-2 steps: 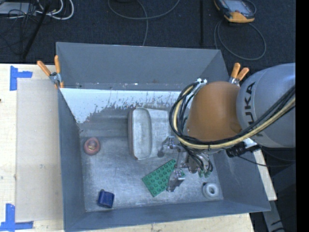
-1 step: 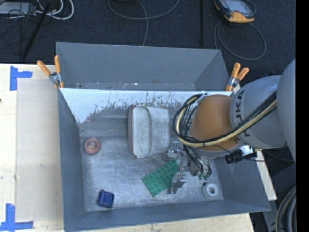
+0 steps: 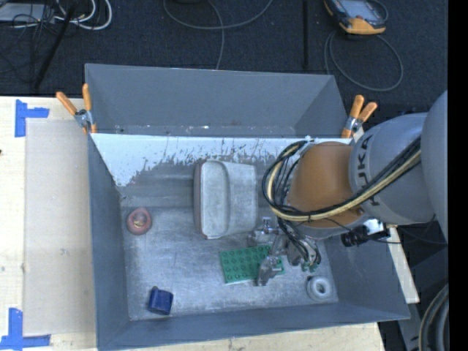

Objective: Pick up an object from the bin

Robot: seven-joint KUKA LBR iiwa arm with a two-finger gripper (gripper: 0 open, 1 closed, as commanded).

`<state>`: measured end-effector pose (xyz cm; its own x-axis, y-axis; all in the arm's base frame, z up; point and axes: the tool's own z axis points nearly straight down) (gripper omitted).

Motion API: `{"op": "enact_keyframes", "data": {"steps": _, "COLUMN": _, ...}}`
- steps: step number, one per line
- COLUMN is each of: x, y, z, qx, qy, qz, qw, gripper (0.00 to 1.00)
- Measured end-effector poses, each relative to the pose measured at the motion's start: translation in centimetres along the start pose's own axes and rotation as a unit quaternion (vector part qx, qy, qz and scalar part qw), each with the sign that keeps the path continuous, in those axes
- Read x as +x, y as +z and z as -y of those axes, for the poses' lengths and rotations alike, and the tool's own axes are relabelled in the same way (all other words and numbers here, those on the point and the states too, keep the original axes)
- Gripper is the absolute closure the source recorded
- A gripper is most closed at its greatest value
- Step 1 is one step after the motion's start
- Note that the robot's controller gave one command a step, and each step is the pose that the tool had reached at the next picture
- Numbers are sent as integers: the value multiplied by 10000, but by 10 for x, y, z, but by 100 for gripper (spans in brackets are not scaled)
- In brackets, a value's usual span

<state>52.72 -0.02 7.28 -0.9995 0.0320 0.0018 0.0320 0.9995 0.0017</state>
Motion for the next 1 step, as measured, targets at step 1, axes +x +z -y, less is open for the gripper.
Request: {"op": "enact_keyframes", "data": {"steps": 1, "x": 2, "y": -134, "z": 13, "qx": 12, "qy": -330, "qz": 44, "qw": 9994, "gripper": 100}}
